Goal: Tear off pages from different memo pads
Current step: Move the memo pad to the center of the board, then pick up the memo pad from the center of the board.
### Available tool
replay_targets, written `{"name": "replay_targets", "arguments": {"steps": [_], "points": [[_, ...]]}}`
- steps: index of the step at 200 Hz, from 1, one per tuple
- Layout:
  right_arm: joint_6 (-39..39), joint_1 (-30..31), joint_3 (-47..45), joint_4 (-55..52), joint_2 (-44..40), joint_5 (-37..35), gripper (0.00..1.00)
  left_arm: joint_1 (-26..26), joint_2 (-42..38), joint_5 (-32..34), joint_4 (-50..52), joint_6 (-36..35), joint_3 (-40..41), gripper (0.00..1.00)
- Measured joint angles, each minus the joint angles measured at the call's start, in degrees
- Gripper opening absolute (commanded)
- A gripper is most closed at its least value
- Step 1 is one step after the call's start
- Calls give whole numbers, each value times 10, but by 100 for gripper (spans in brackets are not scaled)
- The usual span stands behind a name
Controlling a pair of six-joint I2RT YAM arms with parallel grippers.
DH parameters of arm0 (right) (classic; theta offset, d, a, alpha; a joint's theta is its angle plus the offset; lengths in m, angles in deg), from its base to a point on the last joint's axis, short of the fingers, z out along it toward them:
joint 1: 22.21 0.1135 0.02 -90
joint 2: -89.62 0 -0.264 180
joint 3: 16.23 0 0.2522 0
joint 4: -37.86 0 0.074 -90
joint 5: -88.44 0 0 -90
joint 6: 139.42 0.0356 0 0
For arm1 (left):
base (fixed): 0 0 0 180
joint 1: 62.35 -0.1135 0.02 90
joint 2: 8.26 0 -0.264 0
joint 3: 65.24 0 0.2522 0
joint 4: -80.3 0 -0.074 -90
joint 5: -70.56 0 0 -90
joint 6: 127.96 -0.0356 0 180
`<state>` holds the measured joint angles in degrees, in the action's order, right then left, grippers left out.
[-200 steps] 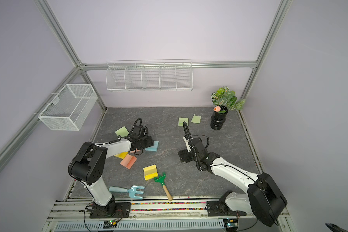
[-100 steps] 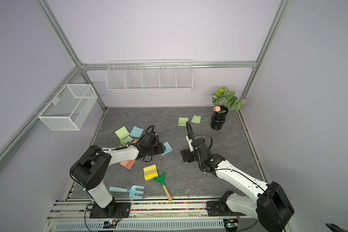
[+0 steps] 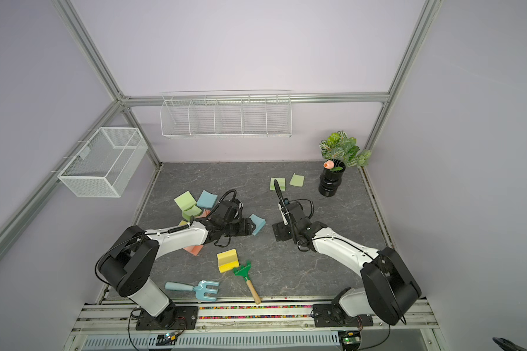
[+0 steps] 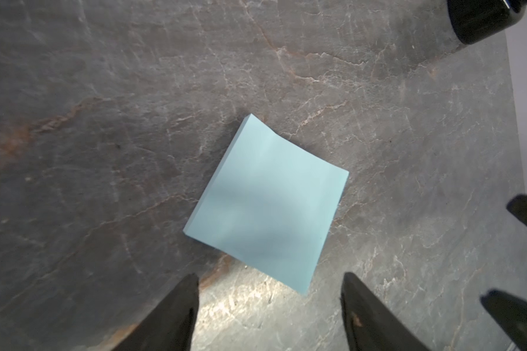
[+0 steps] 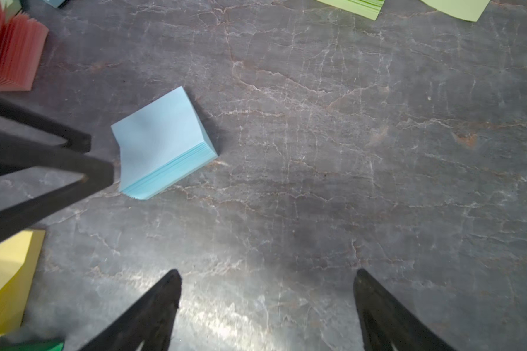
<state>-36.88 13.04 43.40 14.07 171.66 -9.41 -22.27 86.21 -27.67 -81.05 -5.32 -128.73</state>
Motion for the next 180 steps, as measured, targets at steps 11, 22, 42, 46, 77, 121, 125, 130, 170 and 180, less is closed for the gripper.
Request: {"name": "replay_targets", "arguments": {"steps": [11,22,42,46,77,121,125,130,170,180], "points": [[0,-6,1,13,13,7,89,0,-2,-8,-1,-7,4,76],[0,-10,0,25,24,13,89,0,-2,-13,1,-14,5,76],[0,-17,-4,44,34,19,89,1,-2,-15,3,-22,5,76],[0,-18,-5,47,36,20,89,1,-2,-15,4,-24,4,76],[1,-21,-15,70,42,26,89,1,18,-10,24,-29,-8,75],[1,-21,-16,78,52,35,89,3,45,-9,28,-33,-25,75],[1,-21,-16,78,53,36,89,3,47,-10,27,-33,-26,75],[1,-22,-16,78,53,37,89,4,48,-10,26,-33,-27,75],[1,-21,-16,78,53,42,89,5,62,-8,25,-32,-42,73],[1,-21,-16,78,53,43,89,5,64,-6,25,-32,-44,72]]}}
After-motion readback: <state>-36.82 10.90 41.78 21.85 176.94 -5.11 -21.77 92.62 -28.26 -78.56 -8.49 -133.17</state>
